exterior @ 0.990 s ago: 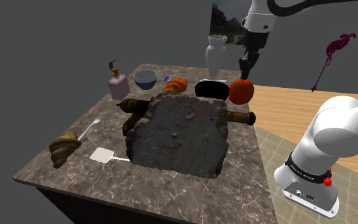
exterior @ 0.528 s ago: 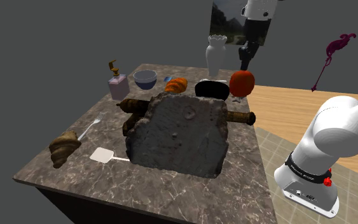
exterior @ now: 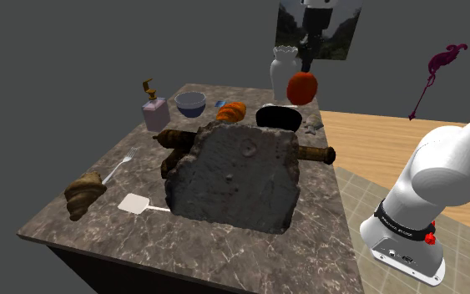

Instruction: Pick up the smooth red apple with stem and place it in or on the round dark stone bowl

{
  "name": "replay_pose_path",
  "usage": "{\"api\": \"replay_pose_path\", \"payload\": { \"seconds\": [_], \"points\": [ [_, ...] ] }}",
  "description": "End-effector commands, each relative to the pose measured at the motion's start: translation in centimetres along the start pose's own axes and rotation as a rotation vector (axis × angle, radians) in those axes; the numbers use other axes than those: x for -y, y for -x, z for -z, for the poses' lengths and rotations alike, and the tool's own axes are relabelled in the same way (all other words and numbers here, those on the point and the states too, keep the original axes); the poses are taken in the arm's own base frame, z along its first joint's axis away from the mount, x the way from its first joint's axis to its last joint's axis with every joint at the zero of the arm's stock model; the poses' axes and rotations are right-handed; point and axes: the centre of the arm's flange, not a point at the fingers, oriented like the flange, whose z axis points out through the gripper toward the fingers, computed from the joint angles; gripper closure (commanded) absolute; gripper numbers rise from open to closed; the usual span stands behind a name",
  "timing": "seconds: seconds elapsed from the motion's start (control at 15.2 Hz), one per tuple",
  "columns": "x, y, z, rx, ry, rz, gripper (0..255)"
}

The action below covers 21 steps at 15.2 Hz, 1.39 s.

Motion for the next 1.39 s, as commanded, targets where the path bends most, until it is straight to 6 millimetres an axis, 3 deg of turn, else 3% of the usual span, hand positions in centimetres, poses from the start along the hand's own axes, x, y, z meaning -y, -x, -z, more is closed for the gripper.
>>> {"api": "replay_pose_path", "payload": {
  "seconds": [0.0, 0.46, 1.32],
  "points": [
    [-0.9, -2.5, 0.9, -0.001, 0.001, 0.001, 255],
    [-4.9, -10.2, 3.9, -0.001, 0.001, 0.001, 255],
    [-5.1, -10.2, -2.9, -0.001, 0.001, 0.001, 255]
  ]
}}
